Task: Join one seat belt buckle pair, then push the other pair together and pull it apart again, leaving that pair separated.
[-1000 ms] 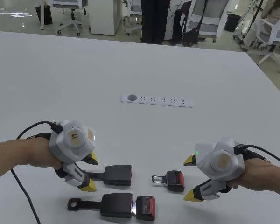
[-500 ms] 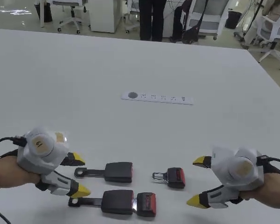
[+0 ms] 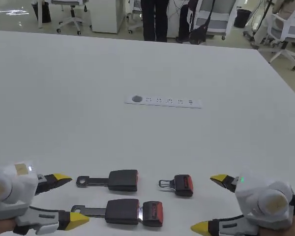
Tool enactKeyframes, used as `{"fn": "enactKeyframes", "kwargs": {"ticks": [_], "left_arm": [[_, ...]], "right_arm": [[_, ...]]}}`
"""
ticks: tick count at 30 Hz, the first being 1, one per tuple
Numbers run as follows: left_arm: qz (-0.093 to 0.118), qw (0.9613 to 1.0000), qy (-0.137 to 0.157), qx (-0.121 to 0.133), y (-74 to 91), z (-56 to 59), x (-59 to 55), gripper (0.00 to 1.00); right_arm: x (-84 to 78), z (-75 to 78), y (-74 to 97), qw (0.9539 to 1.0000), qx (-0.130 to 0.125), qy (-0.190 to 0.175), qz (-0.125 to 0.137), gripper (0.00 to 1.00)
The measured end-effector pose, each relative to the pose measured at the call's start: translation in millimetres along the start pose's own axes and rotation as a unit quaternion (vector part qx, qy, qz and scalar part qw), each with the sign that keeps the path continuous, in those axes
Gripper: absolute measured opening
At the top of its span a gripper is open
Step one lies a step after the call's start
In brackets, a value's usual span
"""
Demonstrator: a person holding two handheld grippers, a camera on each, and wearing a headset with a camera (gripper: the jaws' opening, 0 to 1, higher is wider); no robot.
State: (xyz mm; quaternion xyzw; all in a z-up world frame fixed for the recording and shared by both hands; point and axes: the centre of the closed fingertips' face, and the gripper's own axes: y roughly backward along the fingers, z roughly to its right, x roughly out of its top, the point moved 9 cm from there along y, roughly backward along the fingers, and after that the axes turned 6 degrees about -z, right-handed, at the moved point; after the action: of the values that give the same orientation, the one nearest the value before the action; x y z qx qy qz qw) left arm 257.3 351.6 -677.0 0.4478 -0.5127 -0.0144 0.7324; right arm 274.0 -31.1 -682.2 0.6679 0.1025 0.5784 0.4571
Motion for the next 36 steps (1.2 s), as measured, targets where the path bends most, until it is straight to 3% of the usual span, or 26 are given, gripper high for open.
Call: {"fn": "enactKeyframes", "kwargs": {"ticks": [3, 6, 10, 13, 28, 36], "left_arm": [[0.024, 0.9997, 0.006, 0.003, 4.5, 6.6, -4.0, 0.70], [0.031, 0.9993, 0.020, 0.010, 6.6, 10.2, -10.1, 0.75], [0.034, 0.9991, 0.017, 0.017, 8.2, 19.6, -12.4, 0.80], [0.027, 0.9991, 0.023, 0.022, 10.2, 17.4, -16.4, 0.86], [0.053, 0.9973, 0.039, 0.031, 8.3, 22.3, -14.6, 0.98], [0.059, 0.9974, 0.024, 0.035, 8.2, 23.2, -15.4, 1.00]], "right_arm": [[-5.1, -7.2, -0.1, 0.9996, -0.005, -0.024, 0.016, 0.84], [-8.1, -14.2, 1.0, 0.9988, -0.013, -0.038, 0.030, 0.87], [-6.1, -22.9, 6.4, 0.9967, -0.026, -0.057, 0.051, 0.93], [-6.9, -26.2, 7.7, 0.9962, -0.028, -0.063, 0.053, 0.95], [-8.1, -34.1, 5.5, 0.9937, -0.030, -0.086, 0.066, 0.99], [-6.8, -36.5, 4.9, 0.9939, -0.029, -0.081, 0.069, 0.99]]}}
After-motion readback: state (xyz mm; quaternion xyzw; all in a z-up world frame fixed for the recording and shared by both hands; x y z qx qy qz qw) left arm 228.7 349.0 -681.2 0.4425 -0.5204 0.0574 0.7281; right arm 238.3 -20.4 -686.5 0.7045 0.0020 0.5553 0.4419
